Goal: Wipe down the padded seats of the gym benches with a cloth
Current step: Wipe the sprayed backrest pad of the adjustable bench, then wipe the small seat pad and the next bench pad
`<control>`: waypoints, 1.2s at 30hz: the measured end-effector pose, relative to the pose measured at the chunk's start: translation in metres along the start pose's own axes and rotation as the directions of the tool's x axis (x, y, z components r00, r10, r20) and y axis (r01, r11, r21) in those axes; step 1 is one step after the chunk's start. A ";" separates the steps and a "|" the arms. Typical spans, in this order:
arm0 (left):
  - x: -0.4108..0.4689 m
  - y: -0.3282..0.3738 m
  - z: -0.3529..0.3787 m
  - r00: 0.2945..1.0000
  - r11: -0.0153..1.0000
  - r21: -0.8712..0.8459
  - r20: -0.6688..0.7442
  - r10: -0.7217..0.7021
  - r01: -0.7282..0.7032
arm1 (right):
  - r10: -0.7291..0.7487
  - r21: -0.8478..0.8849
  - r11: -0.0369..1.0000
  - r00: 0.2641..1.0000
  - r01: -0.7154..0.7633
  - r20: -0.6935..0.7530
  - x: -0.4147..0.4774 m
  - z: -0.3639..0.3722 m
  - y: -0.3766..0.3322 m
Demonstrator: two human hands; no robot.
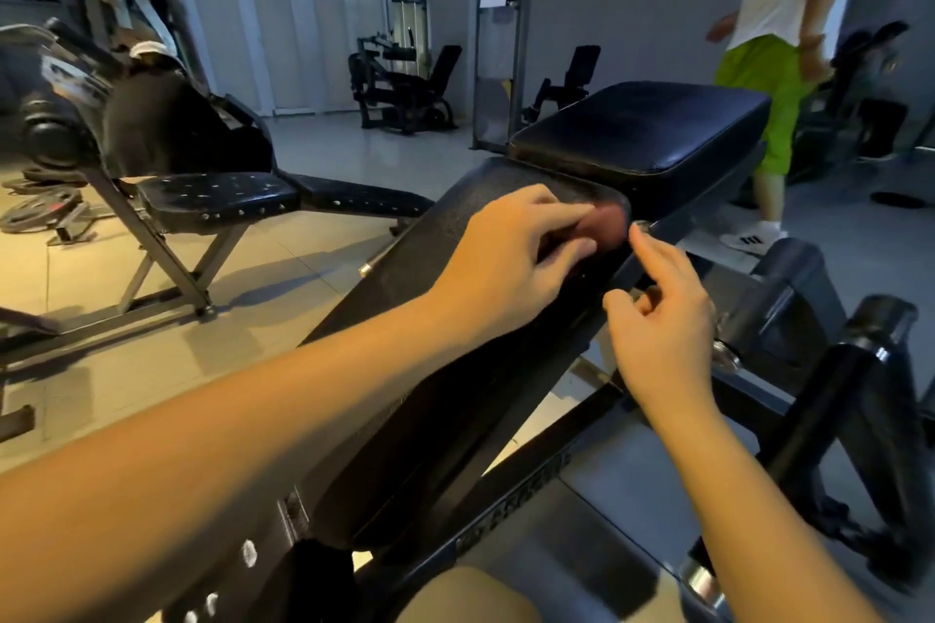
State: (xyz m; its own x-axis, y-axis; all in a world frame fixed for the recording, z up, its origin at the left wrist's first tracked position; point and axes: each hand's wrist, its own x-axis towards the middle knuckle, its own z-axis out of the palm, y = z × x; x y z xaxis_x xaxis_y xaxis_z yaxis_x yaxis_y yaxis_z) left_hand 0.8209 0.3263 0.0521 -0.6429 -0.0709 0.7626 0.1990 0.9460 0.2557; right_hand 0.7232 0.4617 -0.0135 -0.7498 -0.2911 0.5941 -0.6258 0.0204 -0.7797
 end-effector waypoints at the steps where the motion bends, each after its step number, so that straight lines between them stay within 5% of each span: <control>1: -0.007 -0.004 -0.008 0.998 1.000 -0.004 0.060 0.009 -0.009 | 0.000 0.009 1.000 1.000 0.000 0.002 0.000 -0.001 0.000; 3: -0.019 -0.019 -0.025 0.994 0.999 0.002 0.101 -0.034 0.034 | -0.006 0.017 1.000 1.000 0.006 0.020 0.000 -0.004 -0.001; 5: -0.026 -0.044 -0.043 0.983 0.983 0.026 -0.032 -0.179 0.180 | -0.013 -0.005 1.000 0.999 0.013 0.039 -0.001 -0.006 -0.002; 7: -0.032 -0.074 -0.059 0.921 0.922 0.085 -0.136 -0.364 0.377 | -0.009 -0.027 1.000 0.998 0.011 0.059 -0.003 -0.006 -0.002; 9: -0.044 -0.091 -0.064 0.869 0.862 0.112 -0.085 -0.488 0.495 | -0.012 -0.037 0.999 0.996 0.015 0.084 -0.003 -0.006 -0.003; 19: -0.094 -0.039 -0.039 0.890 0.890 0.057 -0.085 -0.447 0.452 | 0.058 -0.022 0.998 0.988 -0.056 0.144 -0.011 -0.011 -0.009; 23: -0.104 -0.005 -0.042 0.886 0.886 0.010 0.015 -0.463 0.463 | 0.026 -0.018 1.000 0.999 -0.025 0.029 -0.033 -0.015 -0.019; 26: -0.107 0.014 -0.054 0.854 0.850 -0.112 0.154 -0.497 0.515 | -0.002 0.008 1.000 0.987 0.000 0.158 -0.053 -0.016 -0.030; 32: -0.117 0.053 -0.076 0.648 0.505 -0.408 0.524 -0.553 0.761 | 0.113 0.186 0.956 0.869 -0.227 0.482 -0.078 -0.022 -0.051; 36: -0.124 0.062 -0.087 0.579 0.381 -0.435 0.603 -0.550 0.816 | 0.061 0.276 0.919 0.792 -0.283 0.608 -0.089 -0.029 -0.068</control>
State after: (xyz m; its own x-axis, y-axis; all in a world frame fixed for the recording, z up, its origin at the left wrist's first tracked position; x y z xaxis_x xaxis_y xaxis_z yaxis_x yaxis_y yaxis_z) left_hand 0.9774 0.3663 0.0254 -0.9271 -0.3703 -0.0574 -0.1266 0.1653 0.9781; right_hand 0.8261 0.5141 -0.0074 -0.5014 -0.8105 0.3028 -0.3037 -0.1628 -0.9387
